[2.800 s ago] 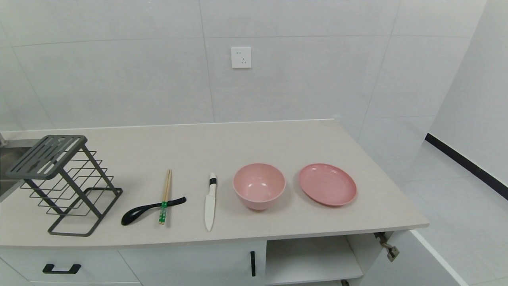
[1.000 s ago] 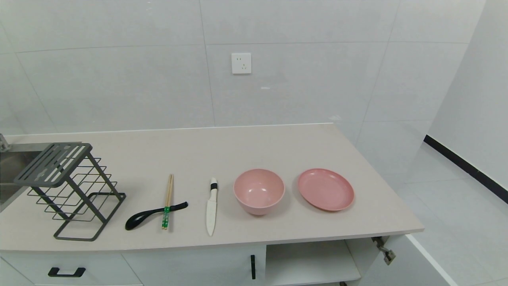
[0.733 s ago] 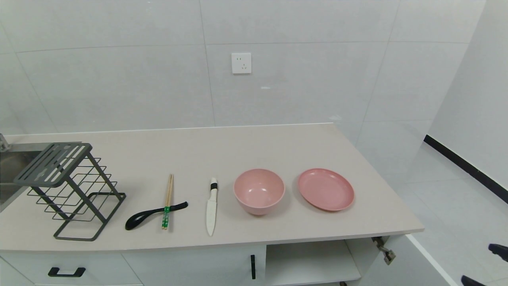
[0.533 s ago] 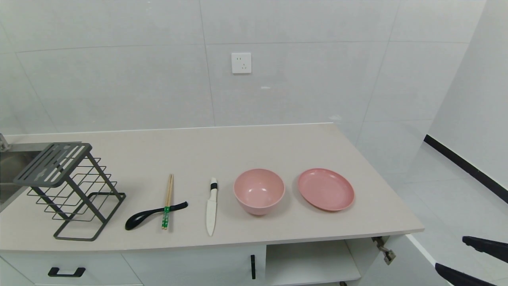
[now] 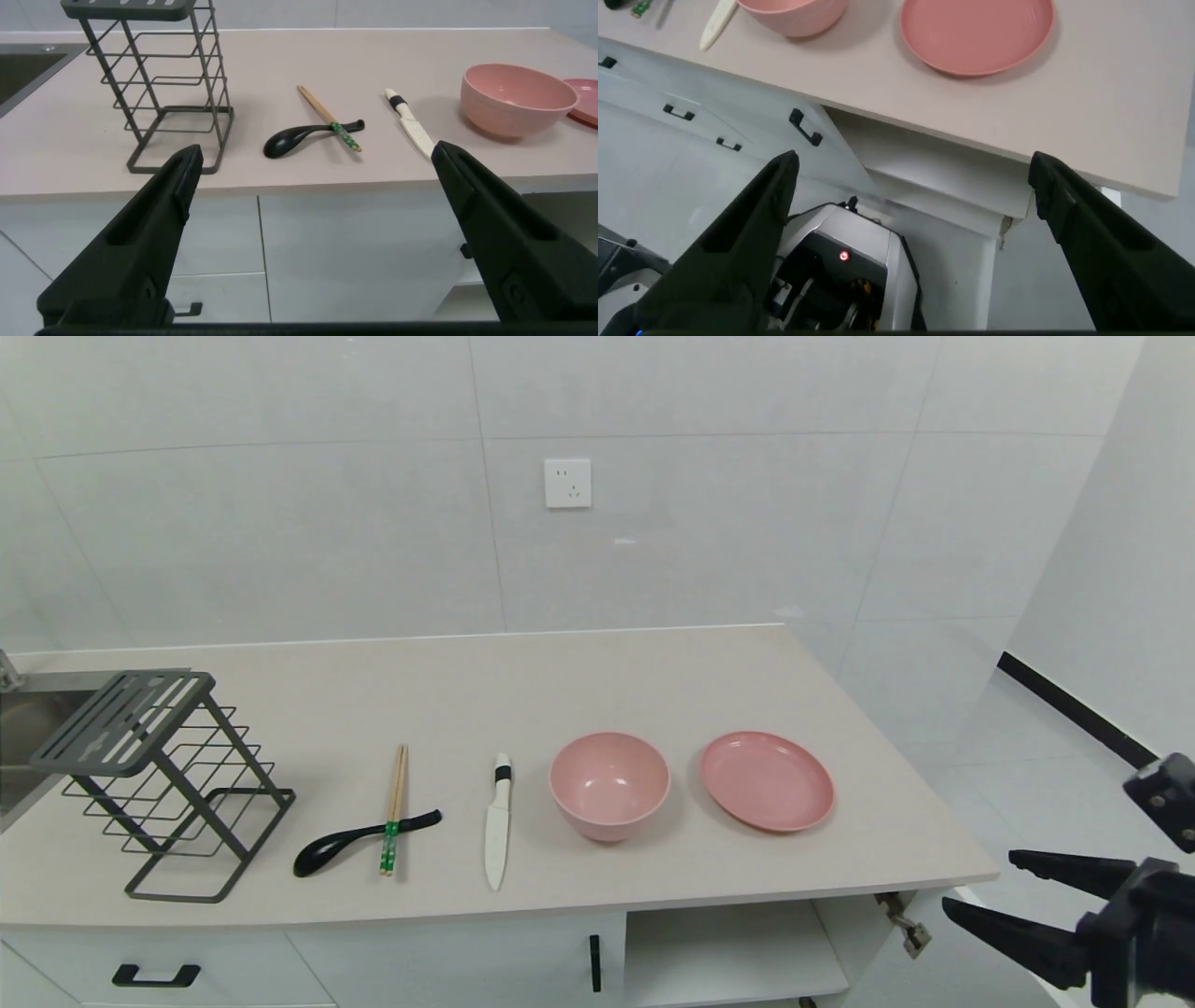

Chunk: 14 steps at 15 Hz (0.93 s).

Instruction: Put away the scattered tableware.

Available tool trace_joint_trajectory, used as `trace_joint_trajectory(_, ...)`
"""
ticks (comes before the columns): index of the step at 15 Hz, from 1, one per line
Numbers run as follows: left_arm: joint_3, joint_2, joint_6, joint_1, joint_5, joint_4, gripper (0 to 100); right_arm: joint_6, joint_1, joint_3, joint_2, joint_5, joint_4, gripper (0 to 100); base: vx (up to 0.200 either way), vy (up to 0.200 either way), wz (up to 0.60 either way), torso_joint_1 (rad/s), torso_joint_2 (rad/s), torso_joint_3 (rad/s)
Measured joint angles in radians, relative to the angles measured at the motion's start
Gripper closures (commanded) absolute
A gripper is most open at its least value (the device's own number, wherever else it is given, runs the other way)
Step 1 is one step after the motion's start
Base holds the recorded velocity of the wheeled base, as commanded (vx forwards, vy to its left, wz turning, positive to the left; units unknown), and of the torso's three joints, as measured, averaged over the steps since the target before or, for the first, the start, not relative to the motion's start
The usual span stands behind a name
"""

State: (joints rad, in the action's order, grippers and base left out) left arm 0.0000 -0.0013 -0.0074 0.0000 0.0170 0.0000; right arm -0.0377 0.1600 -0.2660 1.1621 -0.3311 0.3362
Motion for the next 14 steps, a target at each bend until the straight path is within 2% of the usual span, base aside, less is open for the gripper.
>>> trace_joint_trajectory(11,0.000,0.000,0.000,0.000,0.000,0.000,0,-0.004,-0.018,-0.019,0.468,0.007,0.503,0,0.000,0.000,0.00,0.000,0.00,0.000)
trace_joint_trajectory(14,0.000,0.000,0.000,0.000,0.000,0.001,0,-0.004,-0.016,-0.072,0.584,0.026,0.546,0,0.000,0.000,0.00,0.000,0.00,0.000)
